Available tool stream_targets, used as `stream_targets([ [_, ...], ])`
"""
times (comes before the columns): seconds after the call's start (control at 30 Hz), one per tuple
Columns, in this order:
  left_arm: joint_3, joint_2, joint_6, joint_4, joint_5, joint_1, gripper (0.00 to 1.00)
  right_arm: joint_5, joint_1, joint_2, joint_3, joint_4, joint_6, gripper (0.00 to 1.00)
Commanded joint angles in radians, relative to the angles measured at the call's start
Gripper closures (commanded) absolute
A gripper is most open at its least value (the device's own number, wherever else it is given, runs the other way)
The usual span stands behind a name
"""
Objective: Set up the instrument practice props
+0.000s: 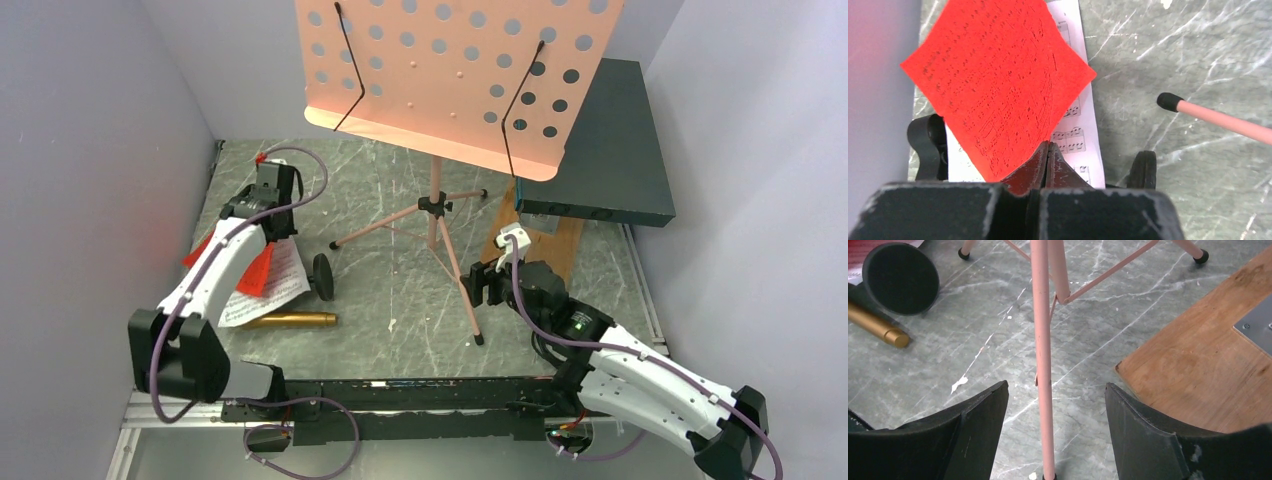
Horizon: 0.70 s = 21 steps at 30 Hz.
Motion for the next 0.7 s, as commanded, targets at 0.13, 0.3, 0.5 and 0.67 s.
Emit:
stream_targets([
  [0.13, 0.193, -0.213, -0.151, -0.217, 0.077, -0.003, 1.0, -0.12, 0.007, 0.025, 0.072, 0.032, -0.057, 0.27],
  [0.3, 0.283, -0.356, -0.177, -0.227, 0.201, -0.003, 1.0, -0.159, 0.038, 0.076, 0.089, 0.116, -0.079, 0.27],
  [0.5, 0.26, -0.473, -0.147, -0.101, 0.57, -0.004, 1.0, -0.121, 0.05, 0.12, 0.129, 0.108, 0.012, 0.26],
  [0.67, 0.039, -0.529, -0.225, 0.067, 0.806, -0.047, 1.0, -0.02, 0.05, 0.08, 0.097, 0.159, 0.196, 0.22],
])
